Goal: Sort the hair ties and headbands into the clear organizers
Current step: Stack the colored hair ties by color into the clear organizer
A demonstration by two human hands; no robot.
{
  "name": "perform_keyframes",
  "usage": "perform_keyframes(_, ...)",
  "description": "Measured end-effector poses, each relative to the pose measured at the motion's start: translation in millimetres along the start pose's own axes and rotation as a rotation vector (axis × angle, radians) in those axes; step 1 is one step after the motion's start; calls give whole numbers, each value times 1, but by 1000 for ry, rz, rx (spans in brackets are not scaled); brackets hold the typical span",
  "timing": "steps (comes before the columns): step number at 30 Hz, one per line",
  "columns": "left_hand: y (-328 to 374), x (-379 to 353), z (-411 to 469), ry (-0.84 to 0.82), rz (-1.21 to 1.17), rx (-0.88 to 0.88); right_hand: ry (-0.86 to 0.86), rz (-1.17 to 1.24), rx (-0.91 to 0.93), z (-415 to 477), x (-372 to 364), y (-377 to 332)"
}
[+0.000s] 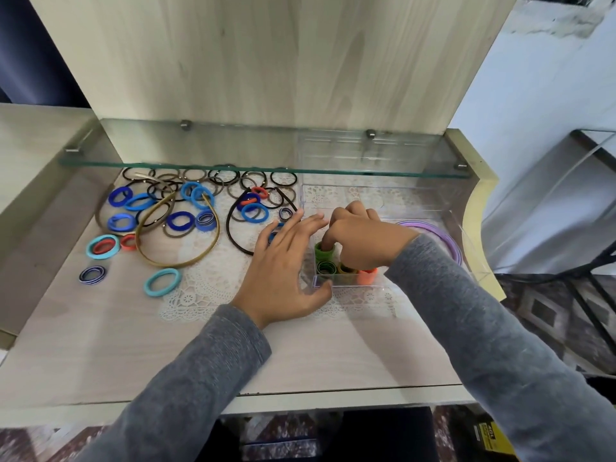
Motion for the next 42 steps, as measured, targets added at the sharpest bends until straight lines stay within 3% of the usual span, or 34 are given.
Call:
perform_keyframes(27, 2, 6, -3, 66, 18, -34, -16, 126, 8, -8, -3, 0)
perform_keyframes(35, 2, 6, -3, 54, 3, -31, 260, 275, 69, -15, 30, 11)
perform_keyframes(42, 1, 10, -3, 83, -3, -10, 342, 70, -44, -23, 27, 16)
Point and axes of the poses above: each hand's wrist, its own z-axis towards the middle knuckle, its own x-axis out of the back of the hand, y = z × x, the point moved 10 cm from there along z, towards the middle knuckle, and after that the axes turned 6 degrees about z, right-handed, at the moved point
